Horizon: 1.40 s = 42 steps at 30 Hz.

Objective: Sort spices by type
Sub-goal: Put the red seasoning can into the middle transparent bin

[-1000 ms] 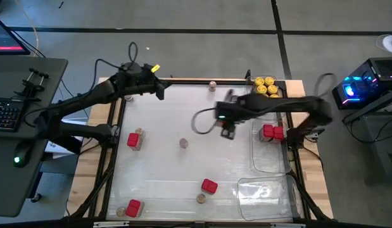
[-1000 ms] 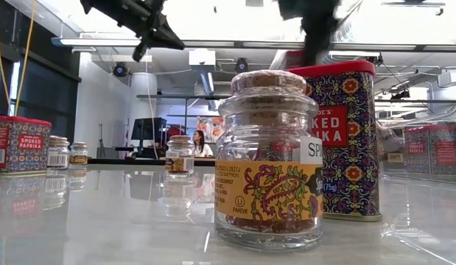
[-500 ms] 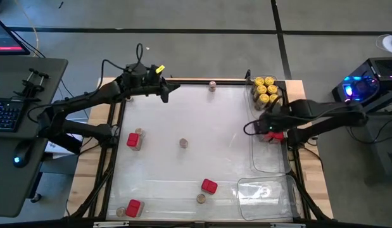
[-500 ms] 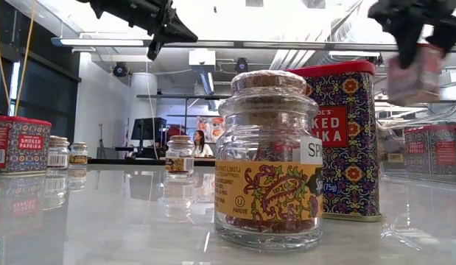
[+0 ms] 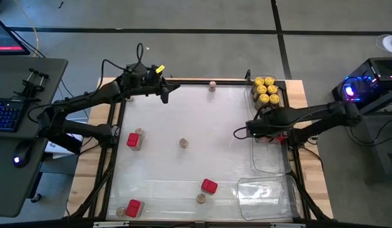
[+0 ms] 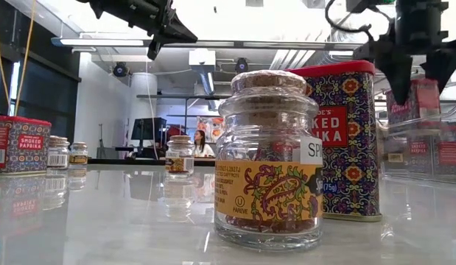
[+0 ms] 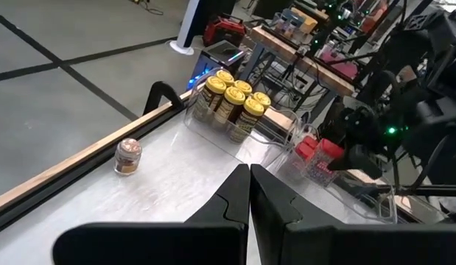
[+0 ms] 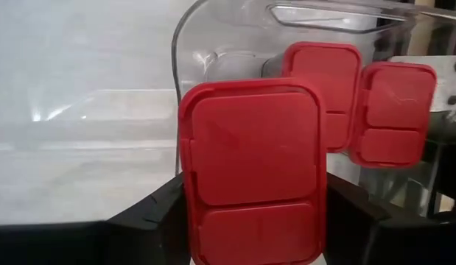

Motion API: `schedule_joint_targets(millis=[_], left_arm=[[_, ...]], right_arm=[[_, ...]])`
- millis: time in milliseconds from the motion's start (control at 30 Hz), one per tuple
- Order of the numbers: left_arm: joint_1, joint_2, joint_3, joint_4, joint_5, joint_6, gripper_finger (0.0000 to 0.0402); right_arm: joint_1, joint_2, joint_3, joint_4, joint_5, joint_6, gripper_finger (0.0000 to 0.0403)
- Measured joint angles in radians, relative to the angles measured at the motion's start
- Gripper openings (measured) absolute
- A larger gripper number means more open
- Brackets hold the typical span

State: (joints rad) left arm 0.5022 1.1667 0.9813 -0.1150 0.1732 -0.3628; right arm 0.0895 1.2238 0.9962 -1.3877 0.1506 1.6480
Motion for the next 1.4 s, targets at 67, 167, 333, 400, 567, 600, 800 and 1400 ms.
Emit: schedule_joint_targets(millis=[67,167,333,400,567,600,800,1400], left_arm=[[0.000,0.000,0.000,-0.003,0.000,0.007,0.0000],[0.000,0.000,0.000,-0.005,0.000,0.008,0.0000],[0.000,0.000,0.000,-0.023,0.000,0.009,0.0000],[0.000,0.000,0.000,-0.035,0.000,0.009,0.0000],[0.000,0.000,0.000,-0.060,0.000,0.009,0.0000],[0.000,0.000,0.000,-0.064,0.000,0.009,0.0000],[0.000,0.000,0.000,-0.068,0.000,0.009,0.0000],[0.000,0.000,0.000,-0.068,-0.001,0.052,0.0000]], right_arm=[[-0.004,0.033,0.000,0.000,0.008,0.012,0.0216],[-0.013,0.075,0.000,-0.001,0.023,0.013,0.0217],[-0.034,0.117,0.000,0.018,0.040,0.013,0.0219],[-0.042,0.121,0.000,0.017,0.043,0.013,0.0220],[-0.056,0.117,0.000,0.017,0.043,0.030,0.0221],[-0.057,0.117,0.000,0.020,0.043,0.031,0.0221],[-0.057,0.117,0.000,0.030,0.042,-0.003,0.0222],[-0.057,0.117,0.001,0.071,0.069,0.079,0.0222]])
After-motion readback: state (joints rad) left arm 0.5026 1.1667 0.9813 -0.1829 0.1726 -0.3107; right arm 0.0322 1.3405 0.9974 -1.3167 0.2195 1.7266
